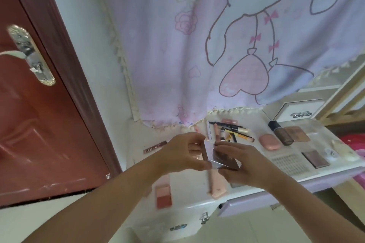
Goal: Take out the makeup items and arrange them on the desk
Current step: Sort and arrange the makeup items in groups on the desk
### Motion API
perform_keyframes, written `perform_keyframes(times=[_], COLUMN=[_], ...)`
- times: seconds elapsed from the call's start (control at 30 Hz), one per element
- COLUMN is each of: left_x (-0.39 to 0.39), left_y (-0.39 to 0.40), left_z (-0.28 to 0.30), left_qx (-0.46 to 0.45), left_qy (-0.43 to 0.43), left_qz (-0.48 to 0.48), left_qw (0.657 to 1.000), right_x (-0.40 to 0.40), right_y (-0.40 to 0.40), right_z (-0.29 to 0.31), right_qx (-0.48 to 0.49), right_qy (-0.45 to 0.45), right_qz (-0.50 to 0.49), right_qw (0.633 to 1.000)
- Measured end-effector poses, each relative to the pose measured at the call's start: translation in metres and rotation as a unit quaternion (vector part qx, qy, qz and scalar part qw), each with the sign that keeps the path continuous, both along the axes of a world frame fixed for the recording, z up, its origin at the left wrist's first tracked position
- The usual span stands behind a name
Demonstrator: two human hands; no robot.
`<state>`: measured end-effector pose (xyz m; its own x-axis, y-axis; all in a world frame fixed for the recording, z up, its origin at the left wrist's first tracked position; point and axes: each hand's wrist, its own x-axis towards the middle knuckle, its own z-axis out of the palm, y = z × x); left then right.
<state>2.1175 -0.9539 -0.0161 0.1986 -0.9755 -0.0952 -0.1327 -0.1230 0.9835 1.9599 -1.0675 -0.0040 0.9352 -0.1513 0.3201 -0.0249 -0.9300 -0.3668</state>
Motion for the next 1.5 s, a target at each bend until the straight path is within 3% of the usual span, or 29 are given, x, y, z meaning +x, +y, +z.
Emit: perform_keyframes(times=[0.07, 0.33, 0.53, 0.77, 0.93, 1.3, 1.4, 1.5], left_x=[-0.002, 0.006, 0.015, 0.021, 0.026, 0.036, 0.038, 0.036], left_y=[-0.002, -0.016, -0.026, -0.019, -0.008, 0.002, 0.005, 0.010], left_z=[0.008, 0.011, 0.008, 0.015, 0.014, -0.002, -0.010, -0.016], left_qx=[-0.009, 0.017, 0.013, 0.022, 0.029, 0.036, 0.035, 0.025], left_qy=[-0.016, 0.008, 0.031, -0.017, -0.078, -0.075, -0.033, 0.007], left_qz=[-0.010, 0.007, 0.031, 0.001, -0.025, -0.039, -0.027, -0.018], left_qw=[1.000, 1.000, 0.999, 1.000, 0.996, 0.996, 0.998, 0.999], right_x=[-0.005, -0.001, 0.002, 0.004, 0.014, 0.021, 0.019, 0.013], right_y=[-0.001, 0.001, 0.008, 0.020, 0.029, 0.038, 0.036, 0.033], right_z=[0.010, 0.020, 0.031, 0.034, 0.026, 0.006, 0.003, -0.004], right_qx=[-0.023, 0.035, -0.005, -0.054, -0.024, -0.021, 0.024, 0.143], right_qy=[0.001, 0.028, 0.027, 0.046, 0.075, 0.050, 0.037, 0.036], right_qz=[0.008, -0.050, -0.072, -0.071, -0.099, -0.101, -0.104, -0.153], right_qw=[1.000, 0.998, 0.997, 0.995, 0.992, 0.993, 0.994, 0.977])
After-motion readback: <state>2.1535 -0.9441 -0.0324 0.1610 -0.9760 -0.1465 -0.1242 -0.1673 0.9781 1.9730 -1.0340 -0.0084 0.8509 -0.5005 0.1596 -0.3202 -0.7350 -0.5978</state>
